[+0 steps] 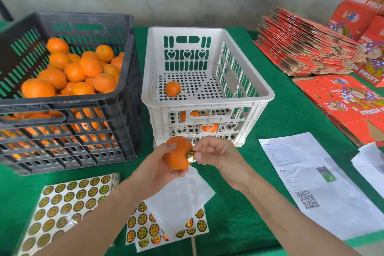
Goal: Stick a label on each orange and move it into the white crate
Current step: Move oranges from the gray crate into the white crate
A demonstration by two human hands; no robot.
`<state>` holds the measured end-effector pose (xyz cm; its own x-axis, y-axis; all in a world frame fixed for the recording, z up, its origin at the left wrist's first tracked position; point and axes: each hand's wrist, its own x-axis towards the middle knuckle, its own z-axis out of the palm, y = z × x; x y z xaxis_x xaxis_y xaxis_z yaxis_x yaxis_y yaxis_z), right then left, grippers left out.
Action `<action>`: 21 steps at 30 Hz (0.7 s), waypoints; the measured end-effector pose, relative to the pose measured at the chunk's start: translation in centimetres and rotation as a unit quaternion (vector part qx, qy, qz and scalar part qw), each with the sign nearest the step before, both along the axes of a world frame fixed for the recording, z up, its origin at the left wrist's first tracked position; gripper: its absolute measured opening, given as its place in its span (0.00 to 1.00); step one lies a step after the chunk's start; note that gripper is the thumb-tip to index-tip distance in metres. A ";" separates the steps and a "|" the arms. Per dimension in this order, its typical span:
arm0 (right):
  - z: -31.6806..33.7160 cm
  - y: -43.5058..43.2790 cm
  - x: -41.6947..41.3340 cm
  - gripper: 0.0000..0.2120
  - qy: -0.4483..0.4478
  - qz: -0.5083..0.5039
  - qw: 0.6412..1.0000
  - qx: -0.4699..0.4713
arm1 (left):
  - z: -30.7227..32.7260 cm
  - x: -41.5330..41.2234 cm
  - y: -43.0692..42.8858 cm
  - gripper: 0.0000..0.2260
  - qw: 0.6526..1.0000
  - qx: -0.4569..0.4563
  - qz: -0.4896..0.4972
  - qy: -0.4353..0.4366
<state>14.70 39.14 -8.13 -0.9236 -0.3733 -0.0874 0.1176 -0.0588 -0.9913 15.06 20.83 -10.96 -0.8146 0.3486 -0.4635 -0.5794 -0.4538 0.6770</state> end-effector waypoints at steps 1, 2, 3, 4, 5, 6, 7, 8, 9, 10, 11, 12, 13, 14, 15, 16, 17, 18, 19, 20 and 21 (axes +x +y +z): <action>0.1 -0.2 0.1 0.09 0.009 -0.001 1.000 0.011 | 0.1 0.0 0.1 0.31 1.000 -0.001 0.001 0.003; 0.3 -0.4 0.2 0.10 0.020 -0.003 0.999 0.026 | 0.1 0.1 0.1 0.31 1.000 0.000 0.003 0.006; 0.4 -0.6 0.2 0.10 0.031 -0.005 0.999 0.041 | 0.1 0.1 0.1 0.31 1.000 0.000 0.004 0.008; 0.5 -0.8 0.3 0.10 0.040 -0.005 0.998 0.055 | 0.1 0.2 0.0 0.31 1.000 0.001 0.004 0.008; 0.6 -0.9 0.3 0.10 0.049 -0.004 0.997 0.067 | 0.1 0.3 0.0 0.30 1.000 0.001 0.003 0.008; 0.8 -1.0 0.3 0.11 0.056 -0.001 0.995 0.077 | 0.1 0.3 -0.1 0.29 1.000 0.002 0.001 0.006; 1.0 -1.1 0.3 0.11 0.064 -0.001 0.994 0.088 | 0.1 0.3 -0.1 0.29 1.000 0.004 -0.001 0.004; 1.1 -1.2 0.2 0.11 0.072 -0.003 0.992 0.100 | 0.1 0.3 -0.2 0.28 1.000 0.006 -0.001 0.003; 1.2 -1.2 0.2 0.11 0.082 -0.006 0.990 0.112 | 0.2 0.3 -0.2 0.27 1.000 0.009 -0.002 0.002; 1.3 -1.3 0.2 0.10 0.094 -0.011 0.988 0.125 | 0.2 0.4 -0.2 0.27 1.000 0.011 -0.004 0.002; 1.3 -1.4 0.2 0.10 0.105 -0.017 0.985 0.138 | 0.2 0.4 -0.2 0.27 1.000 0.013 -0.007 0.003; 1.3 -1.5 0.4 0.09 0.115 -0.026 0.982 0.150 | 0.3 0.5 -0.2 0.28 1.000 0.015 -0.012 0.005; 1.2 -1.7 0.5 0.09 0.125 -0.037 0.978 0.161 | 0.4 0.6 -0.2 0.29 1.000 0.018 -0.015 0.007; 1.1 -1.8 0.7 0.09 0.134 -0.048 0.975 0.171 | 0.5 0.6 -0.2 0.30 1.000 0.021 -0.016 0.010; 1.1 -2.0 0.8 0.09 0.140 -0.057 0.972 0.180 | 0.6 0.7 -0.3 0.30 1.000 0.022 -0.014 0.012; 1.1 -2.1 0.9 0.11 0.140 -0.063 0.970 0.189 | 0.8 0.7 -0.3 0.30 1.000 0.020 -0.011 0.012; 1.1 -2.1 0.9 0.15 0.132 -0.067 0.968 0.201 | 0.9 0.7 -0.5 0.30 1.000 0.015 -0.010 0.013; 1.2 -2.0 0.8 0.19 0.117 -0.071 0.967 0.213 | 1.0 0.6 -0.7 0.29 1.000 0.008 -0.012 0.015; 1.3 -1.9 0.7 0.22 0.100 -0.075 0.966 0.226 | 1.1 0.6 -0.9 0.28 1.000 0.000 -0.014 0.018; 1.3 -1.7 0.7 0.24 0.090 -0.074 0.964 0.237 | 1.1 0.5 -1.0 0.29 1.000 -0.009 -0.017 0.021; 1.4 -1.6 0.9 0.24 0.090 -0.064 0.964 0.240 | 1.3 0.5 -1.1 0.29 0.999 -0.017 -0.024 0.025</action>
